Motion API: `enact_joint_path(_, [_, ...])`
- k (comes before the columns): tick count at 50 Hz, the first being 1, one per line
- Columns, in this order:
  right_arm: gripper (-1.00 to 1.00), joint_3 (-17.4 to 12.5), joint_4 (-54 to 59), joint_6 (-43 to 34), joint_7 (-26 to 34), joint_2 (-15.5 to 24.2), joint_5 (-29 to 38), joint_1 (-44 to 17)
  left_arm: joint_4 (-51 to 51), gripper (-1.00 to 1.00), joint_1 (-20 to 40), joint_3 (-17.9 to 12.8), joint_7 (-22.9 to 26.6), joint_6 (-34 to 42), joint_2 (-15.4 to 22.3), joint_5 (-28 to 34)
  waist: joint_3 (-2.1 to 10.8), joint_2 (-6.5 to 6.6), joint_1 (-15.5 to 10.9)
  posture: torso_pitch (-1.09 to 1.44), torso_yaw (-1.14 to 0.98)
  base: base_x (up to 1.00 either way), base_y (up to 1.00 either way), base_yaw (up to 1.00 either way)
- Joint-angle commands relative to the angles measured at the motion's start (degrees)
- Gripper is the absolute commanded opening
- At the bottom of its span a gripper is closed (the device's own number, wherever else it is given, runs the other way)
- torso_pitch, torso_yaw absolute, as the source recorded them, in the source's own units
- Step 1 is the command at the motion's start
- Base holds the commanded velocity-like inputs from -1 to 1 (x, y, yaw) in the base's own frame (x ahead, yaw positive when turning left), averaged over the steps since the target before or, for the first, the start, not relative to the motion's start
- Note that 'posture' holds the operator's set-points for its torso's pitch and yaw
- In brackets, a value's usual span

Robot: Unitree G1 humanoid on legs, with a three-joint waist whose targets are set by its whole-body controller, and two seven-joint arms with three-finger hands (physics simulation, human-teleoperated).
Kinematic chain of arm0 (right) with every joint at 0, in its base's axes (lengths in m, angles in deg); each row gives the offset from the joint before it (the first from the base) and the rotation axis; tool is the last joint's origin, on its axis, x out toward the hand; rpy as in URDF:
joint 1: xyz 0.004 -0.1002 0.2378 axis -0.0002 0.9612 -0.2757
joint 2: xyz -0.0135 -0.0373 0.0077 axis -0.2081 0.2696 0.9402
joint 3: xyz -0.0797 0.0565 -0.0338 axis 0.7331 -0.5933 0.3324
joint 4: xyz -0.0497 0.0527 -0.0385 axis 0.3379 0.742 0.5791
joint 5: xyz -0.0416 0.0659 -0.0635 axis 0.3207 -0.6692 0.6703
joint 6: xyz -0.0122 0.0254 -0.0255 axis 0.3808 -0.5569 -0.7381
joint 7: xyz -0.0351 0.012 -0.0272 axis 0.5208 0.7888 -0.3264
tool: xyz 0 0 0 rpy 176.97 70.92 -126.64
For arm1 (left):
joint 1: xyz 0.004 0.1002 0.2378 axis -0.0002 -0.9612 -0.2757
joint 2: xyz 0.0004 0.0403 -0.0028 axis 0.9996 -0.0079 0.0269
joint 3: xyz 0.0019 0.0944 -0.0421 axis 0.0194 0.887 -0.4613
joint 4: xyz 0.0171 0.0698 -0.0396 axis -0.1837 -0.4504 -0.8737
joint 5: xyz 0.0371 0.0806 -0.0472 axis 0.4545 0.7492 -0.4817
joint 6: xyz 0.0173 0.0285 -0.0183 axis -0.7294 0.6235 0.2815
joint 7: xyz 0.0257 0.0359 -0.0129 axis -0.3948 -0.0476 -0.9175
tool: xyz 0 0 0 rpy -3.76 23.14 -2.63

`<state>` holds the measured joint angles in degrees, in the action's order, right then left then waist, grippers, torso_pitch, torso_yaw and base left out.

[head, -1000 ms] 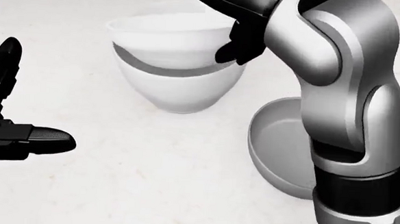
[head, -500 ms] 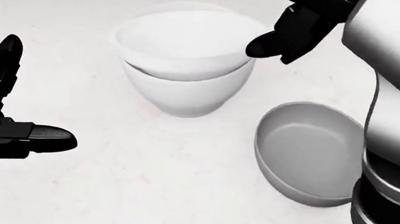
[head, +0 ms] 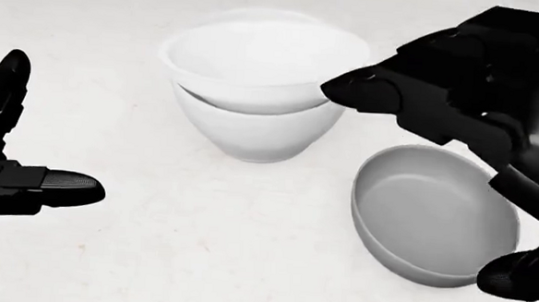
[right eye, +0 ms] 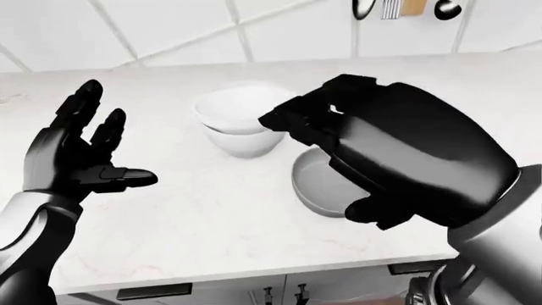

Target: Stack the bowls from largest to smallest.

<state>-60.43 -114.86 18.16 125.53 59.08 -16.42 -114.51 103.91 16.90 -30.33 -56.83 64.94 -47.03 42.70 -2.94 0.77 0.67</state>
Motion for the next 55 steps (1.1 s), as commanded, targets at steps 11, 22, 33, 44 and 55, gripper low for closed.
enact_joint_path(11, [0.47, -2.82, -2.69, 9.24, -5.05, -5.11, -0.46, 14.98, 2.27, 1.0, 1.31, -0.11, -0.03, -1.15, 0.17, 0.05, 1.43, -0.22, 0.12, 0.0, 0.0, 0.0, 0.0, 0.0])
enact_joint_path(22, [0.37, -3.77, 5.56, 23.94, -9.75, -10.11, 4.33, 22.24, 1.36, 1.0, 0.79, 0.37, 0.75, -2.52, -0.14, 1.14, 1.94, -0.2, 0.16, 0.0, 0.0, 0.0, 0.0, 0.0])
enact_joint_path(33, [0.29, -4.53, 16.28, 31.14, -15.36, -10.14, 7.55, 23.62, 1.84, 1.0, 0.45, 0.68, 0.78, -2.47, -0.72, 1.6, 2.29, -0.4, 0.1, 0.0, 0.0, 0.0, 0.0, 0.0])
enact_joint_path(44, [0.2, -2.32, 19.97, 35.02, -18.41, -12.16, 11.55, 25.15, 1.07, 1.0, 0.28, 0.6, 1.18, -3.34, -0.82, 1.95, 2.49, -0.62, 0.07, 0.0, 0.0, 0.0, 0.0, 0.0])
enact_joint_path(55, [-0.33, -2.36, 21.94, 36.01, -19.19, -12.38, 12.06, 25.47, 0.6, 1.0, 0.2, 1.05, 0.9, -3.95, -1.04, 2.25, 2.56, -0.92, 0.2, 0.0, 0.0, 0.0, 0.0, 0.0])
